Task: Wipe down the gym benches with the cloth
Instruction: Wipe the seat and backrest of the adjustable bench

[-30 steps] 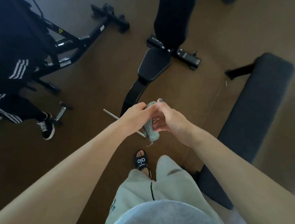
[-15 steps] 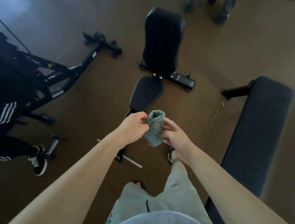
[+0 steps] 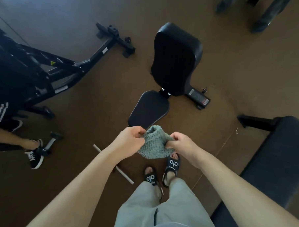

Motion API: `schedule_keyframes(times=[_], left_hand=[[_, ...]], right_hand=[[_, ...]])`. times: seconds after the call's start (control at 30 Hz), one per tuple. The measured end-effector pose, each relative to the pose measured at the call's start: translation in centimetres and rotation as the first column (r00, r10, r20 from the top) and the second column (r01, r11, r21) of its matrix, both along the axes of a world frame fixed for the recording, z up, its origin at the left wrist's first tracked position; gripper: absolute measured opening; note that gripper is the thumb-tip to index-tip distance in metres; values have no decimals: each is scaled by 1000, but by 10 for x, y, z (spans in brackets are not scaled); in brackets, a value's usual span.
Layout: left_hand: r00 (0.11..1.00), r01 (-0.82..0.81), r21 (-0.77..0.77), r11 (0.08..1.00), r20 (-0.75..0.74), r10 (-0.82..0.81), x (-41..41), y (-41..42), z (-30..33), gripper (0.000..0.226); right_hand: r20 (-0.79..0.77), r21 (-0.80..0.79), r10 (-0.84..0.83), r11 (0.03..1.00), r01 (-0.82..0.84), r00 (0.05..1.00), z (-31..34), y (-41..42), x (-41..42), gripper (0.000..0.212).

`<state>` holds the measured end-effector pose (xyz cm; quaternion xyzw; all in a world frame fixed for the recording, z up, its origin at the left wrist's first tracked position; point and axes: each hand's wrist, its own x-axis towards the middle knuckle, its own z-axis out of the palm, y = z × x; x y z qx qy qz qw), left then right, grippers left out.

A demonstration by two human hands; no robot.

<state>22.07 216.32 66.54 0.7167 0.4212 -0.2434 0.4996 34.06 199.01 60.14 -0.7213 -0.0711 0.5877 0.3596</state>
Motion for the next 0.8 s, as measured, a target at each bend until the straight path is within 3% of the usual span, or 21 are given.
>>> schedule_keyframes(times=[0.13, 0.2, 0.27, 0.33, 0.47, 0.53, 0.6, 0.67, 0.73, 0.8], left_hand=[[965, -257, -72, 964, -74, 252, 17, 19, -22, 36], [950, -313, -94, 945, -55, 309, 23, 27, -38, 35], [945, -325, -100, 940, -7, 326, 30, 36, -57, 35], [946, -319, -61, 946, 39, 322, 39, 46, -84, 35], [928, -350, 93, 932, 171, 332, 54, 74, -174, 28], [949, -293, 218, 931, 186, 255, 59, 88, -235, 27], [996, -83, 410, 909, 24, 80, 62, 96, -302, 48], [989, 145, 609, 780, -121, -89, 64, 96, -365, 67], [963, 243, 730, 639, -104, -247, 68, 90, -423, 66], [932, 253, 782, 569, -38, -361, 73, 81, -473, 53]], right_hand=[[-120, 27, -151, 987, 155, 981, -18, 15, 22, 5], [-198, 43, -250, 964, 263, 948, -33, 21, 28, 13], [-245, 89, -320, 933, 350, 915, -50, 32, 34, 8], [-189, 116, -312, 934, 337, 931, -72, 47, 40, 3], [118, 188, -203, 966, 179, 972, -158, 83, 54, 4], [156, 188, -130, 977, 100, 979, -213, 105, 60, 19], [192, 64, 17, 998, -29, 981, -270, 121, 67, 54], [315, -80, 156, 987, -137, 936, -327, 128, 79, 74], [428, -71, 84, 996, -59, 900, -380, 127, 92, 71], [517, -15, -61, 997, 80, 854, -424, 124, 102, 63]])
